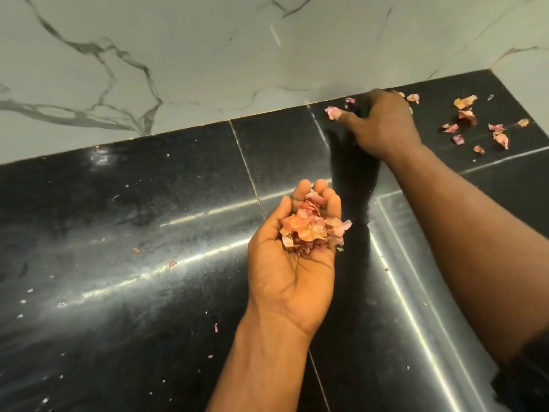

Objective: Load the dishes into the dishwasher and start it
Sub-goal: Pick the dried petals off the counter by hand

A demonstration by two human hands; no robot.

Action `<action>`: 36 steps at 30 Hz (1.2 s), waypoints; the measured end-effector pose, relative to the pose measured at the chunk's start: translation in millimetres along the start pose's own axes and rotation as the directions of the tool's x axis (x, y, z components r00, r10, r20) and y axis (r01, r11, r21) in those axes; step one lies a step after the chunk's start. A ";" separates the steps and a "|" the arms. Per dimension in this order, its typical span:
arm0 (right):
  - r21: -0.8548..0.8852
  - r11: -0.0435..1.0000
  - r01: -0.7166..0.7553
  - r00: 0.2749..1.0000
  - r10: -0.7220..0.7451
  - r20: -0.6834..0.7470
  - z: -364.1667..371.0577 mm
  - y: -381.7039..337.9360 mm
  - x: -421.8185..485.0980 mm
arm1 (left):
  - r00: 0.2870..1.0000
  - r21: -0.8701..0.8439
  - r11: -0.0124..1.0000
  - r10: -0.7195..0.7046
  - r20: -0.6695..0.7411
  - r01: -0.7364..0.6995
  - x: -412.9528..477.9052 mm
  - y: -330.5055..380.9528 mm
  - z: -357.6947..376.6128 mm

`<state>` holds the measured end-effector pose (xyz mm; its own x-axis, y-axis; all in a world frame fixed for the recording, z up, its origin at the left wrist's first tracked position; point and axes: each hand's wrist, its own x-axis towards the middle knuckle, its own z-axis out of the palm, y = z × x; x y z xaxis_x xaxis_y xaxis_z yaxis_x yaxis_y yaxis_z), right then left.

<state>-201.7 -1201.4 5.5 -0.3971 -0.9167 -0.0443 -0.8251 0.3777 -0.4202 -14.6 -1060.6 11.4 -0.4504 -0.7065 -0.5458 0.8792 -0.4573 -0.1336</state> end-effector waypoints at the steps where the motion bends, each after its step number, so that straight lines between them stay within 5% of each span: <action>1: -0.022 0.999 0.030 0.999 -0.031 -0.013 7.2 -8.2 3.4 | 1.000 0.008 1.000 0.015 0.003 -0.015 -0.8 2.8 -1.2; 6: -0.172 0.942 0.289 0.948 -0.306 -0.086 29.8 -27.6 -12.3 | 0.999 0.027 0.999 0.035 -0.001 -0.035 -3.5 10.7 -3.1; 10: -0.188 0.929 0.320 0.945 -0.326 -0.004 19.2 -16.4 -35.1 | 0.999 0.021 0.998 0.052 -0.002 -0.052 -2.9 14.7 -9.7; 16: 0.308 0.949 0.061 0.997 -0.074 0.031 -38.3 -6.4 -122.5 | 0.999 0.011 0.999 0.050 -0.011 -0.050 0.4 6.9 -13.5; 20: 0.365 0.910 0.195 0.975 -0.220 0.027 -47.2 -31.0 -194.7 | 1.000 0.100 0.995 -0.006 -0.002 0.006 2.0 -8.5 -18.5; 25: 0.396 0.846 0.356 0.934 -0.336 -0.122 -40.2 -41.0 -229.3 | 0.993 0.017 0.993 -0.116 0.016 0.116 -1.5 -13.1 -23.5; 30: 0.436 0.899 0.038 0.999 -0.027 -0.033 -57.5 1.5 -172.6 | 1.000 -0.053 0.999 -0.004 0.000 0.004 -12.3 0.1 -20.2; 33: 0.128 0.982 -0.140 0.976 0.115 0.186 -41.1 16.2 -158.5 | 0.999 -0.065 0.998 0.030 0.027 -0.028 -19.0 13.6 -21.3; 36: -0.078 0.994 -0.078 0.966 0.095 0.240 -25.9 14.9 -180.4 | 0.996 -0.053 0.995 0.083 0.029 -0.081 -21.7 30.4 -23.8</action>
<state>-152.8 -1027.1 30.7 -0.3650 -0.8811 -0.3006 -0.8205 0.4571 -0.3434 25.6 -1046.3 -0.5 -0.3805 -0.7573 -0.5307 0.9198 -0.3691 -0.1328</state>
